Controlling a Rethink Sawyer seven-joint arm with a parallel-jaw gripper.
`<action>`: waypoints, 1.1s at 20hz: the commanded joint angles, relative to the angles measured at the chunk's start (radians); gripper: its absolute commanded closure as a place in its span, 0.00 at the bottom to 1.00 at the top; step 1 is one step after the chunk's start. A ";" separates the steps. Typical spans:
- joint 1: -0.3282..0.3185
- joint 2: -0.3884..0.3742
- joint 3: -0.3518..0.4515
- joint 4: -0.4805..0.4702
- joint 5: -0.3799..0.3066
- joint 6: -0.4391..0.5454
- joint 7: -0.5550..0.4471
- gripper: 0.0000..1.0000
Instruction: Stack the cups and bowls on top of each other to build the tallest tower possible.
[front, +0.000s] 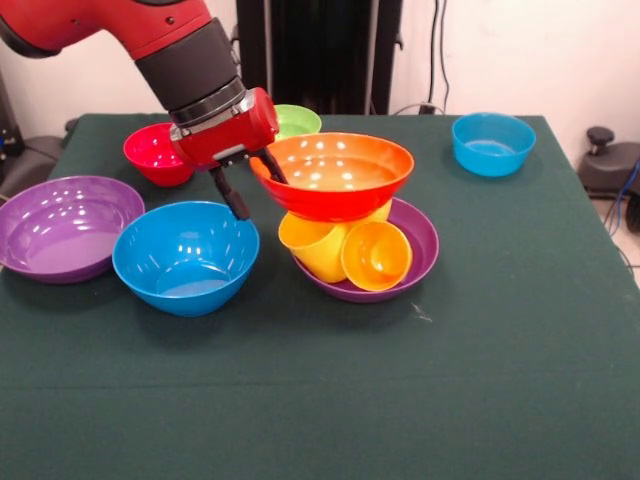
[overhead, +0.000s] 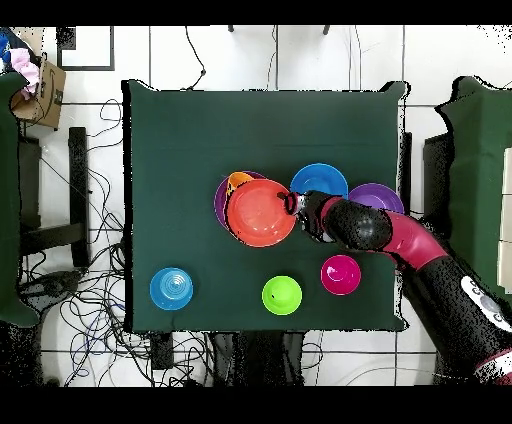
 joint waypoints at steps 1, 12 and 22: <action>0.040 -0.003 -0.054 -0.042 -0.094 0.045 -0.086 0.00; 0.097 -0.021 -0.089 0.041 -0.105 -0.066 0.038 0.00; 0.267 -0.063 -0.184 0.104 -0.064 -0.218 0.197 0.00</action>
